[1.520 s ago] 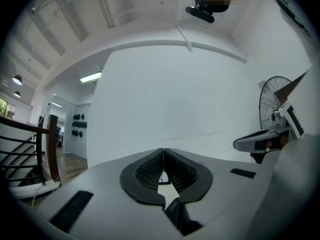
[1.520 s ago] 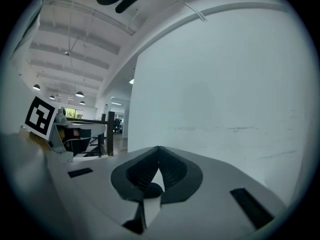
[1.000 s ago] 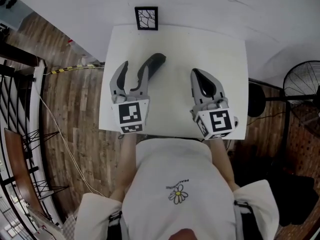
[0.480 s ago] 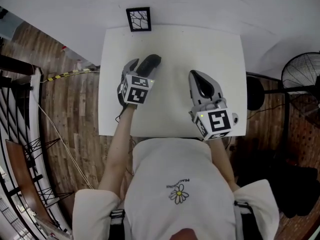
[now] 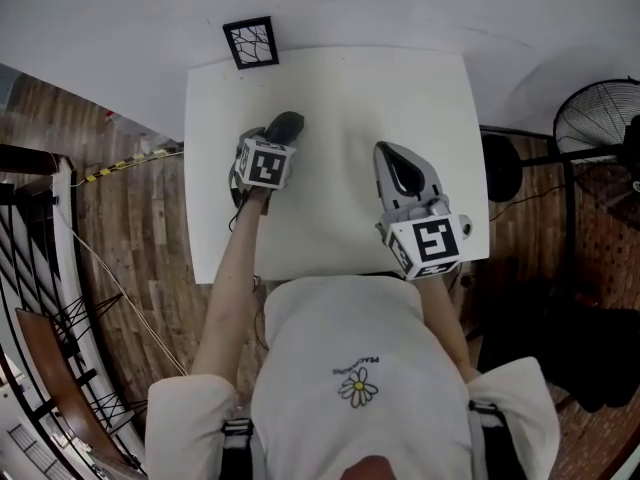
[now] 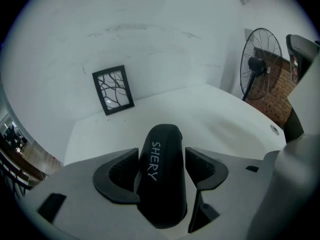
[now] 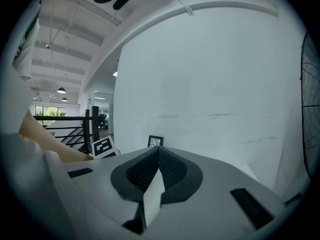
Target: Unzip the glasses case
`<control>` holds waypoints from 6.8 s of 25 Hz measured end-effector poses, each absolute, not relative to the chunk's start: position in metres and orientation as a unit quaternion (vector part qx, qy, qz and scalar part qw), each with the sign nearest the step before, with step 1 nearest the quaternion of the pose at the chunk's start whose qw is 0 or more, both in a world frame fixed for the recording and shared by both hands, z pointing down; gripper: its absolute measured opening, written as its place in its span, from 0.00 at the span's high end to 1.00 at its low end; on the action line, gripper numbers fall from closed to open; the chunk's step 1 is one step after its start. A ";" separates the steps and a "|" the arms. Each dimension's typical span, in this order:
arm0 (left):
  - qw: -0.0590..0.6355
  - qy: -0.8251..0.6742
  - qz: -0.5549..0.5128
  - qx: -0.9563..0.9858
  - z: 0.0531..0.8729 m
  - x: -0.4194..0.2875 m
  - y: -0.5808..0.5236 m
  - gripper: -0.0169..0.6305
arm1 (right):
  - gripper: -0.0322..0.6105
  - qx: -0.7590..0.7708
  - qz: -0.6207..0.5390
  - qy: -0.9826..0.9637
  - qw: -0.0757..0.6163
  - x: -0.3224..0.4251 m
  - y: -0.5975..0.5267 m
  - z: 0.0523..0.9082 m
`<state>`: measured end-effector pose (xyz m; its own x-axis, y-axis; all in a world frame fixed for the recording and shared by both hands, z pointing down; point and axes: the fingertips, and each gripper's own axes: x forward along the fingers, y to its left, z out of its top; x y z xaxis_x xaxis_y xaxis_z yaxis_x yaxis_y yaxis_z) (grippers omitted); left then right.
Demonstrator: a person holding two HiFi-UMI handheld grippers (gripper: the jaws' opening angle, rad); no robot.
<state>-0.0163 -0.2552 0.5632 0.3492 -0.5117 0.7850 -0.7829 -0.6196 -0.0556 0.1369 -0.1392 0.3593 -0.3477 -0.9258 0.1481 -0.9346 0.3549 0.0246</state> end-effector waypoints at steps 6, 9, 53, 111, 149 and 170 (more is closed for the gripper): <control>0.166 -0.391 0.419 0.803 0.570 -0.018 -0.260 0.52 | 0.94 0.573 0.039 -0.815 0.074 0.140 -0.138 0.366; 0.145 -0.372 0.432 0.809 0.571 -0.016 -0.257 0.52 | 0.94 0.574 0.043 -0.814 0.075 0.140 -0.136 0.369; -0.036 -0.056 0.459 0.886 0.574 -0.007 -0.133 0.52 | 0.94 0.237 0.010 -0.855 0.462 0.041 -0.120 0.596; 0.068 -0.313 0.406 0.856 0.551 0.015 -0.137 0.85 | 0.94 0.212 0.023 -0.853 0.477 0.021 -0.099 0.597; 0.041 -0.316 0.448 0.836 0.539 0.049 -0.106 0.85 | 0.94 0.251 0.116 -0.853 0.443 0.062 -0.065 0.593; 0.018 -0.284 0.494 0.822 0.556 0.055 -0.085 0.95 | 0.94 0.253 0.036 -0.829 0.497 0.094 -0.069 0.588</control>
